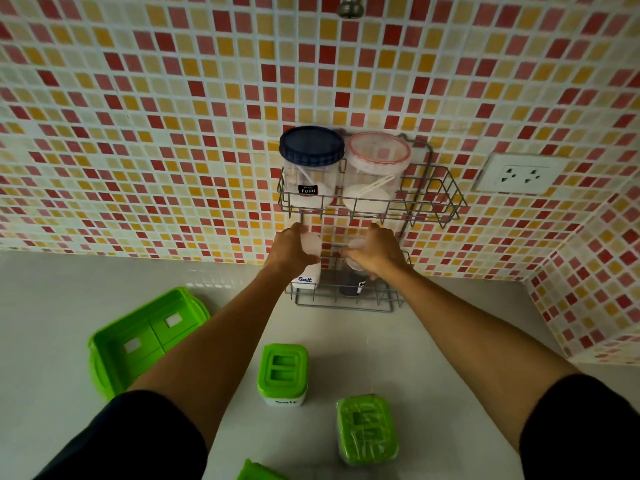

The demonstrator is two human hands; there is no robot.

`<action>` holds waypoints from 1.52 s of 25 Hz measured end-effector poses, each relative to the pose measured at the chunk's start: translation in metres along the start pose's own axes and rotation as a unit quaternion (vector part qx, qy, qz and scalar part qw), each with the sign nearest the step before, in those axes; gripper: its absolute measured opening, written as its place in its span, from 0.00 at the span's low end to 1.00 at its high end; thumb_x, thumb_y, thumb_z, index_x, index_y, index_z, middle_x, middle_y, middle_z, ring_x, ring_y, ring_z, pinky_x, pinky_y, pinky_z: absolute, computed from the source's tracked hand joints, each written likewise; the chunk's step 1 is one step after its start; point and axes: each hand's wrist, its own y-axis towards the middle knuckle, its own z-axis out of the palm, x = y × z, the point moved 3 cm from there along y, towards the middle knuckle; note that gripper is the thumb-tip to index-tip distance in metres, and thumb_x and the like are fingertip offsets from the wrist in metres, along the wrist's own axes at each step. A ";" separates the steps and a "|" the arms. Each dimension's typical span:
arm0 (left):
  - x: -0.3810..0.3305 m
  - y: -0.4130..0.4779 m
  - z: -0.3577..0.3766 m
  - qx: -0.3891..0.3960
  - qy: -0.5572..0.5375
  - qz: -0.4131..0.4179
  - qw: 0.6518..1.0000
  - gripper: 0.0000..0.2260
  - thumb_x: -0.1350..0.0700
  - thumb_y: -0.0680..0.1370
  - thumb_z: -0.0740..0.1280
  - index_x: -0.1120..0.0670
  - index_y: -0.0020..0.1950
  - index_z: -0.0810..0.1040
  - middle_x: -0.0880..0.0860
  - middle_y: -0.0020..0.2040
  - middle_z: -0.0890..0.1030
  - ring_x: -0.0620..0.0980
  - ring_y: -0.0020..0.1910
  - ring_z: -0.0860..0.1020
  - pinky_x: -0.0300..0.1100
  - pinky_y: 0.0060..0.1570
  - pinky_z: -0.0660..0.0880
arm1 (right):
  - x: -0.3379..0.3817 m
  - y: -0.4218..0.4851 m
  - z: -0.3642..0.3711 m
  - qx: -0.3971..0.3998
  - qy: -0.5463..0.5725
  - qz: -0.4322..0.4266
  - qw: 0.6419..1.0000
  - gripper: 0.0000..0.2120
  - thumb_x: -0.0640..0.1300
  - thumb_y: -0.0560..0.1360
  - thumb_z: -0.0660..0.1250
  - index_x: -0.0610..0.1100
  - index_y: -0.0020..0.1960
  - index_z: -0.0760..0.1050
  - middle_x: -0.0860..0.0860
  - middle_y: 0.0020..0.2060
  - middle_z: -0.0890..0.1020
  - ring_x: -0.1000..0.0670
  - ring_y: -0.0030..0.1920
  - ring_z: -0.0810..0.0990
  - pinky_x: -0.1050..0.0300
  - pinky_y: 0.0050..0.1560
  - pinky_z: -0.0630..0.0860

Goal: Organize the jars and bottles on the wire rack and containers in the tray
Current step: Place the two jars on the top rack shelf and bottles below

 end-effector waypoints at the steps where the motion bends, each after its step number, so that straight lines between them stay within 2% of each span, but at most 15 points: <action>1: 0.000 0.000 -0.001 0.002 0.004 0.002 1.000 0.30 0.59 0.69 0.75 0.57 0.67 0.67 0.60 0.65 0.74 0.61 0.63 0.73 0.53 0.63 0.73 | 0.002 -0.001 0.001 -0.023 -0.018 0.017 0.999 0.30 0.61 0.66 0.71 0.41 0.58 0.72 0.44 0.52 0.82 0.42 0.48 0.82 0.50 0.45 0.81; 4: 0.003 0.000 0.000 -0.002 0.006 0.008 1.000 0.30 0.59 0.69 0.75 0.56 0.68 0.67 0.59 0.65 0.74 0.60 0.63 0.73 0.53 0.63 0.73 | 0.009 0.002 0.009 -0.045 -0.044 0.045 0.997 0.32 0.65 0.69 0.65 0.42 0.61 0.69 0.43 0.54 0.81 0.41 0.51 0.81 0.55 0.41 0.76; 7: 0.005 0.003 0.001 -0.004 0.007 0.010 1.000 0.30 0.58 0.69 0.74 0.55 0.68 0.67 0.59 0.66 0.73 0.59 0.63 0.72 0.53 0.64 0.73 | 0.020 0.009 0.014 0.000 0.055 0.132 0.990 0.35 0.61 0.70 0.66 0.41 0.68 0.62 0.39 0.64 0.71 0.38 0.57 0.77 0.49 0.45 0.81; 9: 0.006 0.005 0.001 0.003 0.013 0.014 1.000 0.30 0.58 0.69 0.74 0.55 0.68 0.66 0.59 0.66 0.73 0.59 0.64 0.72 0.53 0.64 0.73 | 0.027 0.011 0.014 0.054 0.123 0.157 0.978 0.32 0.56 0.71 0.67 0.42 0.68 0.62 0.40 0.60 0.71 0.41 0.49 0.79 0.53 0.34 0.82; 11: 0.006 0.008 0.000 0.016 0.022 0.021 0.999 0.30 0.59 0.69 0.74 0.56 0.68 0.66 0.59 0.66 0.73 0.59 0.64 0.72 0.52 0.64 0.73 | 0.031 0.013 0.011 0.141 0.151 0.130 0.970 0.25 0.48 0.72 0.68 0.44 0.65 0.66 0.43 0.55 0.75 0.48 0.35 0.78 0.60 0.23 0.78; 12: 0.006 0.009 0.000 0.027 0.027 0.025 0.999 0.30 0.59 0.69 0.74 0.56 0.68 0.66 0.59 0.66 0.73 0.59 0.64 0.71 0.51 0.63 0.72 | 0.032 0.012 0.009 0.191 0.145 0.107 0.965 0.25 0.43 0.71 0.69 0.46 0.66 0.65 0.44 0.56 0.75 0.49 0.34 0.77 0.61 0.23 0.77; 14: 0.007 0.011 0.000 0.053 0.046 0.037 0.997 0.31 0.60 0.69 0.74 0.56 0.69 0.65 0.59 0.67 0.71 0.59 0.65 0.70 0.51 0.63 0.71 | 0.031 0.012 0.006 0.258 0.078 0.041 0.962 0.33 0.33 0.69 0.68 0.48 0.70 0.62 0.44 0.63 0.72 0.48 0.43 0.77 0.62 0.27 0.75; 15: 0.007 0.012 0.000 0.064 0.054 0.041 0.996 0.32 0.61 0.69 0.74 0.56 0.69 0.64 0.59 0.68 0.71 0.59 0.66 0.70 0.51 0.63 0.71 | 0.030 0.012 0.004 0.255 0.043 0.008 0.966 0.35 0.31 0.68 0.67 0.47 0.71 0.60 0.44 0.66 0.70 0.46 0.50 0.76 0.62 0.31 0.74; 17: 0.007 0.015 -0.001 0.069 0.060 0.047 0.995 0.32 0.62 0.69 0.74 0.56 0.69 0.65 0.59 0.68 0.71 0.59 0.66 0.69 0.51 0.64 0.71 | 0.027 0.014 0.005 0.213 0.025 -0.027 0.976 0.33 0.32 0.70 0.68 0.45 0.72 0.60 0.43 0.68 0.69 0.43 0.61 0.72 0.59 0.43 0.76; 19: 0.008 0.017 -0.003 0.054 0.048 0.051 0.996 0.31 0.62 0.69 0.74 0.56 0.69 0.66 0.59 0.67 0.72 0.58 0.65 0.71 0.50 0.64 0.71 | 0.027 0.015 0.011 0.170 0.028 -0.045 0.984 0.29 0.38 0.72 0.69 0.43 0.70 0.63 0.42 0.67 0.70 0.42 0.63 0.71 0.57 0.52 0.73; 22: 0.009 0.018 -0.004 0.024 0.037 0.058 0.997 0.30 0.62 0.68 0.74 0.57 0.68 0.67 0.59 0.66 0.72 0.57 0.64 0.72 0.49 0.64 0.72 | 0.029 0.017 0.021 0.133 0.036 -0.076 0.988 0.26 0.43 0.72 0.69 0.42 0.67 0.65 0.43 0.63 0.72 0.45 0.61 0.72 0.60 0.50 0.68; 25: 0.010 0.019 -0.005 -0.003 0.026 0.068 0.997 0.30 0.62 0.69 0.73 0.57 0.69 0.66 0.59 0.66 0.72 0.58 0.65 0.71 0.50 0.65 0.71 | 0.027 0.017 0.030 0.107 0.067 -0.091 0.988 0.26 0.44 0.72 0.69 0.42 0.66 0.64 0.45 0.58 0.72 0.47 0.58 0.72 0.64 0.49 0.68; 30: 0.011 0.014 -0.005 0.003 0.067 0.111 0.992 0.30 0.61 0.72 0.70 0.54 0.71 0.63 0.61 0.67 0.71 0.60 0.65 0.71 0.53 0.64 0.72 | 0.018 0.016 0.039 0.057 0.074 -0.102 0.990 0.31 0.43 0.71 0.70 0.44 0.69 0.60 0.41 0.65 0.67 0.42 0.64 0.70 0.52 0.60 0.70; 34: 0.016 0.009 -0.007 0.002 0.075 0.116 0.990 0.27 0.61 0.75 0.67 0.49 0.72 0.63 0.60 0.68 0.70 0.60 0.65 0.70 0.53 0.64 0.73 | 0.012 0.006 0.041 0.022 0.108 -0.116 0.987 0.33 0.38 0.68 0.73 0.47 0.69 0.62 0.41 0.65 0.68 0.43 0.64 0.70 0.55 0.59 0.69; 38: 0.020 -0.002 -0.014 -0.007 0.077 0.128 0.989 0.29 0.61 0.74 0.68 0.49 0.73 0.61 0.58 0.71 0.67 0.58 0.67 0.69 0.51 0.64 0.71 | 0.007 -0.005 0.042 0.040 0.083 -0.104 0.990 0.34 0.36 0.72 0.68 0.49 0.73 0.58 0.41 0.68 0.65 0.42 0.67 0.67 0.52 0.62 0.70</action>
